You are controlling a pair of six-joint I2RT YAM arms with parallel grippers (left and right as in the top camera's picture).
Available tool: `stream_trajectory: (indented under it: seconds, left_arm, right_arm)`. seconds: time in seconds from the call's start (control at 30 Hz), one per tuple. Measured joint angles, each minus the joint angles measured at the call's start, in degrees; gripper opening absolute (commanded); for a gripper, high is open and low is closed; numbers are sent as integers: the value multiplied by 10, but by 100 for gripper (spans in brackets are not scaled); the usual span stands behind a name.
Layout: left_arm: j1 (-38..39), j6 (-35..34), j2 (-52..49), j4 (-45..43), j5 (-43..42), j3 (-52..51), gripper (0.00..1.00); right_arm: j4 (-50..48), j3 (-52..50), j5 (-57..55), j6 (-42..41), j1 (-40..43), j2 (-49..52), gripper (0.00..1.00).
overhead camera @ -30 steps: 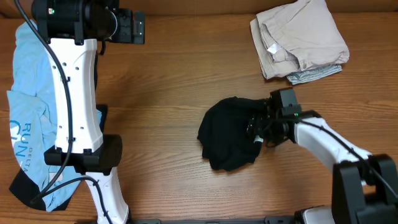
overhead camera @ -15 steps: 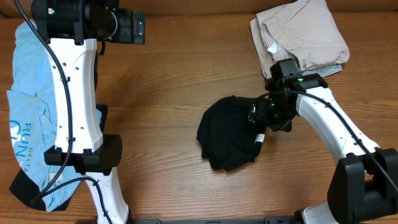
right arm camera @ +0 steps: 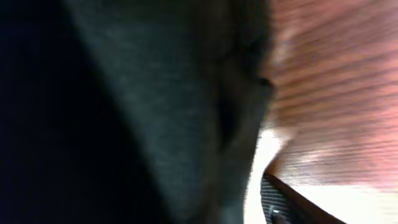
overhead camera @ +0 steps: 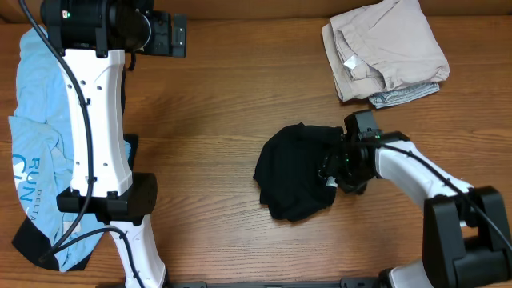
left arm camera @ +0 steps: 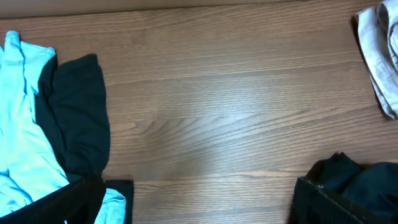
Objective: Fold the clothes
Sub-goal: 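Lift the black bundle with right gripper and carry it to the beige stack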
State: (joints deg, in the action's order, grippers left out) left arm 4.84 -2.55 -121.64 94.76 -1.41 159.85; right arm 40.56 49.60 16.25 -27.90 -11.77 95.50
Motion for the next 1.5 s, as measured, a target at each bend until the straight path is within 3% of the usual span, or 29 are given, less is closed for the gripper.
stream_trajectory:
  seconds: [0.1,0.2,0.23,0.57,0.83,0.97,1.27,1.4,1.5]
  left_arm:
    - [0,0,0,0,0,0,100]
    - [0,0,0,0,0,0,100]
    - [0,0,0,0,0,0,100]
    - [0,0,0,9,0,0,100]
    - [0,0,0,13,0,0,100]
    - [0,0,0,13,0,0,100]
    - [0,0,0,13,0,0,100]
    - [0,0,0,13,0,0,100]
    - [0,0,0,13,0,0,100]
  right_arm:
    - [-29,-14,16,7,0,-5,45]
    - [-52,-23,34,18,-1,-4,10]
    - [-60,-25,42,24,-2,-3,4]
    - [-80,7,140,43,30,1,4]
    - [-101,190,192,39,97,-31,4]
    - [-207,243,195,12,130,-36,4]
    - [-472,250,178,-89,195,-25,4]
    - [-601,257,174,-155,233,25,4]
    - [-610,275,174,-196,266,95,4]
